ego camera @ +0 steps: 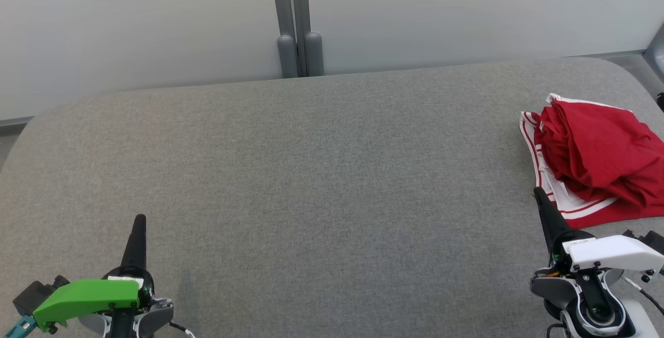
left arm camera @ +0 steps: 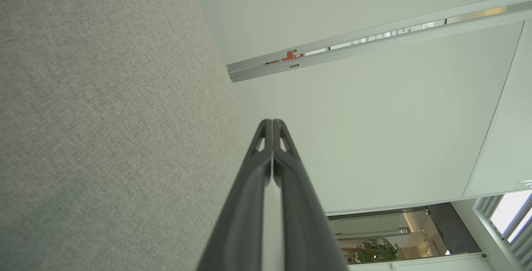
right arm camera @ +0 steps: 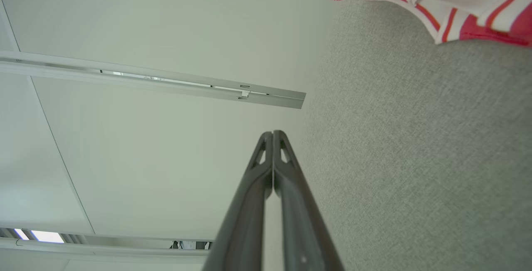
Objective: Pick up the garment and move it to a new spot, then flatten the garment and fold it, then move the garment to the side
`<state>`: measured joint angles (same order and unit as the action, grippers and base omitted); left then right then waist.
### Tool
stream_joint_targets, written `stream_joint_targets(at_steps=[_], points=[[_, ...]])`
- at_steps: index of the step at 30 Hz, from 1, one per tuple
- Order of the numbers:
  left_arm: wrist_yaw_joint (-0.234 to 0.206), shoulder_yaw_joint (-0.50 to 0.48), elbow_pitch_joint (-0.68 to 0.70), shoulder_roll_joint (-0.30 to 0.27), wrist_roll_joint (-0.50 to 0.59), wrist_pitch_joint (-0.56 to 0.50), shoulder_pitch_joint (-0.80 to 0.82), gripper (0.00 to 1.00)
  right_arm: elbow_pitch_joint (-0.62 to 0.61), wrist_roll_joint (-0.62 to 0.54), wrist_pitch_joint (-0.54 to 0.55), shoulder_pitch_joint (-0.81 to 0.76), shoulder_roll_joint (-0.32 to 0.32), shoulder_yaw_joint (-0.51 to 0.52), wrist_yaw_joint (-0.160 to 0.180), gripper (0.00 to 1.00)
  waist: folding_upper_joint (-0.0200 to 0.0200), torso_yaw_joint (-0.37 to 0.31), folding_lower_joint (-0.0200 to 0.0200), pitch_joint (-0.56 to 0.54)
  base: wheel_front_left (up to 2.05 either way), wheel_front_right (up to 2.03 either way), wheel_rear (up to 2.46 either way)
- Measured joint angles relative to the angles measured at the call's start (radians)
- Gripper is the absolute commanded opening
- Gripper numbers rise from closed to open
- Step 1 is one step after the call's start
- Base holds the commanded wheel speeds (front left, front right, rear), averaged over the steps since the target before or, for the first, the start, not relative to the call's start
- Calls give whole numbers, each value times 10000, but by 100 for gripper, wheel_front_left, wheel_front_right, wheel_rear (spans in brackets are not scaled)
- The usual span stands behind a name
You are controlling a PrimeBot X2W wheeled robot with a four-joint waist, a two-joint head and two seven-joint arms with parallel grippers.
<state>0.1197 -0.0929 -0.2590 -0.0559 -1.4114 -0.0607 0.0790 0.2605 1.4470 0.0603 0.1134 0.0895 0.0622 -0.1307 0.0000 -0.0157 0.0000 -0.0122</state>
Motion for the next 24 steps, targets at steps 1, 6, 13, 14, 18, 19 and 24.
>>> stream_joint_targets(at_steps=[1, 6, 13, 14, 18, 19, 24], points=[[4, -4, 4, 2, -73, -12, 8, 0, -4, 52, 4, 0, -13, 21, 0, 0, 0, 4, 0, 5, 0, 0, 0], [25, -38, 21, 12, -407, -111, 39, 0, -31, 339, 104, -1, -88, 127, 0, 0, 0, 31, 0, 31, 0, 0, 0], [35, -82, 48, 29, -905, -259, 124, 0, -65, 750, 257, -2, -176, 251, 0, 0, 0, 68, 0, 67, 0, 0, 0], [36, -88, 56, 31, -945, -265, 142, 0, -69, 790, 268, -2, -188, 265, 0, 0, 0, 72, 0, 71, 0, 0, 0], [42, -119, 69, 38, -1235, -347, 144, 0, -82, 1007, 351, -3, -240, 336, 0, 0, 0, 94, 0, 92, 0, 0, 0], [44, -127, 75, 40, -1313, -351, 147, 0, -86, 1051, 364, -3, -255, 357, 0, 0, 0, 99, 0, 97, 0, 0, 0], [77, -196, 113, 56, -1852, -522, 207, 0, -127, 1526, 520, -4, -391, 508, 0, 0, 0, 146, 0, 143, 0, 0, 0]])
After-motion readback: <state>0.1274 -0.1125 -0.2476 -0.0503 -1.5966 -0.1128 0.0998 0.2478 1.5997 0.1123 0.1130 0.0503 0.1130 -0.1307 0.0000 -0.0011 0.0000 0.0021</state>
